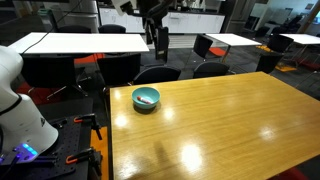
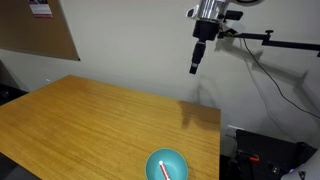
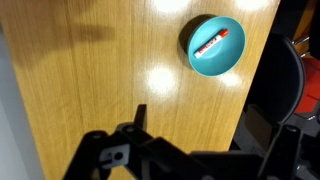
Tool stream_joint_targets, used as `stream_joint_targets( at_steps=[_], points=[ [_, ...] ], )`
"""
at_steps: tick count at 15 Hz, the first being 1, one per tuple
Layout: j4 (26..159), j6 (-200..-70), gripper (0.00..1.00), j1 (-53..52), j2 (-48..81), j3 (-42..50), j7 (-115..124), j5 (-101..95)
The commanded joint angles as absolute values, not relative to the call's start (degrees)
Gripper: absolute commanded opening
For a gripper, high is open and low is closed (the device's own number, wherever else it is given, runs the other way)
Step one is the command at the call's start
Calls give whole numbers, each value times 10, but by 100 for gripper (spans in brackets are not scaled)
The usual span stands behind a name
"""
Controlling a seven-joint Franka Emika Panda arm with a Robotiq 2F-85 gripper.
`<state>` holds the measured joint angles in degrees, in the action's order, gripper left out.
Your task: Take the marker from the bowl and put it on the table
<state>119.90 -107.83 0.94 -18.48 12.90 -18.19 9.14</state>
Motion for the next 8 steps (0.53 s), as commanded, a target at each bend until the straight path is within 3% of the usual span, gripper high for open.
stream_joint_targets(
  at_steps=[1,8],
  points=[
    [1235,-1115,100,17,-198,101,-124,129],
    [1302,-1209,100,9,-212,41,15,150]
  ],
)
